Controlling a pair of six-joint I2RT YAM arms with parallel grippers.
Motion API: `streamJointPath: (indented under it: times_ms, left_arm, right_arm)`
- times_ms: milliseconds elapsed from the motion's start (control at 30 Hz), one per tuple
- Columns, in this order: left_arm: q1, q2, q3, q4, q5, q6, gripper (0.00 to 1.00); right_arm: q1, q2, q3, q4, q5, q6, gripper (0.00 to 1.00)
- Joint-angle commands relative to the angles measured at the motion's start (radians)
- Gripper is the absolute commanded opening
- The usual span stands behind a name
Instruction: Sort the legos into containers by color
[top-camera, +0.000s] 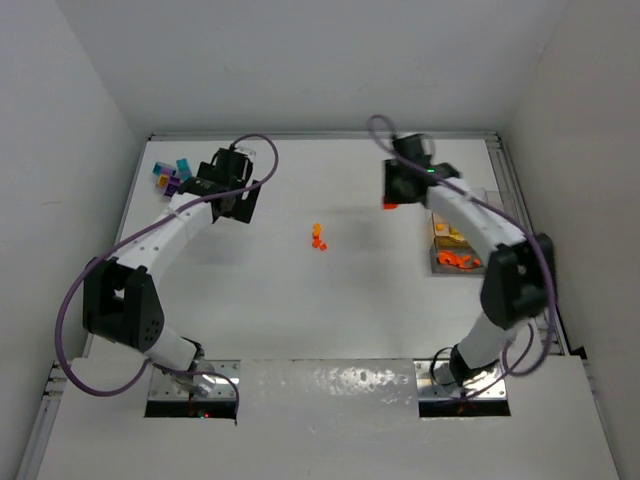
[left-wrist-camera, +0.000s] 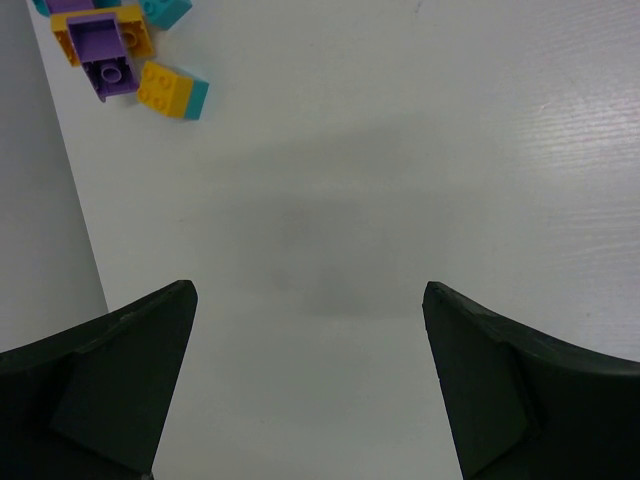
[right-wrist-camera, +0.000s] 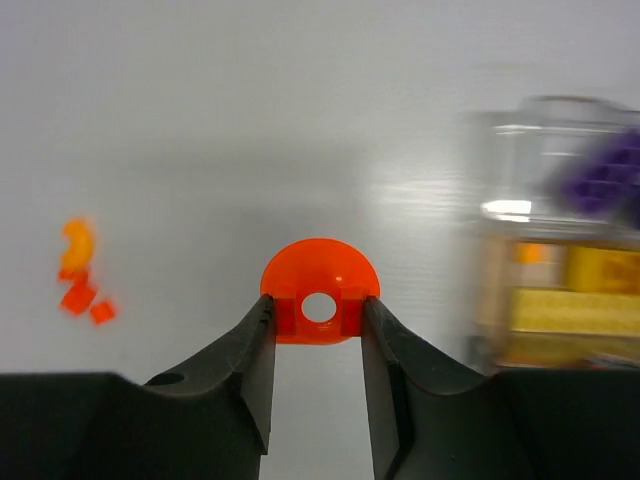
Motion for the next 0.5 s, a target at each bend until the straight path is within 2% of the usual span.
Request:
streamJointPath:
  times_ms: [0,167,267,467]
  left_arm:
    - [0.002,-0.041,-0.022,0.04,-0.017,0.014,0.95]
    - [0.002,-0.032,-0.022,0.042,-0.018,0.016,0.95]
    - [0.002,-0.031,-0.024,0.044,-0.012,0.017,0.95]
    - [0.002,-0.032,-0.031,0.037,-0.005,0.019,0.95]
  right_arm:
    - [-0.217,-0.188,-0.161,-0.054,0.039,0.064,0.0]
    - [-0.349,-0.34,-0.333,-0.06,0.181,0.05,0.0]
    - [-0.444,-0.377,-0.442,0.001,0.161,0.078,0.0]
    - [-0.481,-0.323,-0.427,0.001,0.118,0.11,0.0]
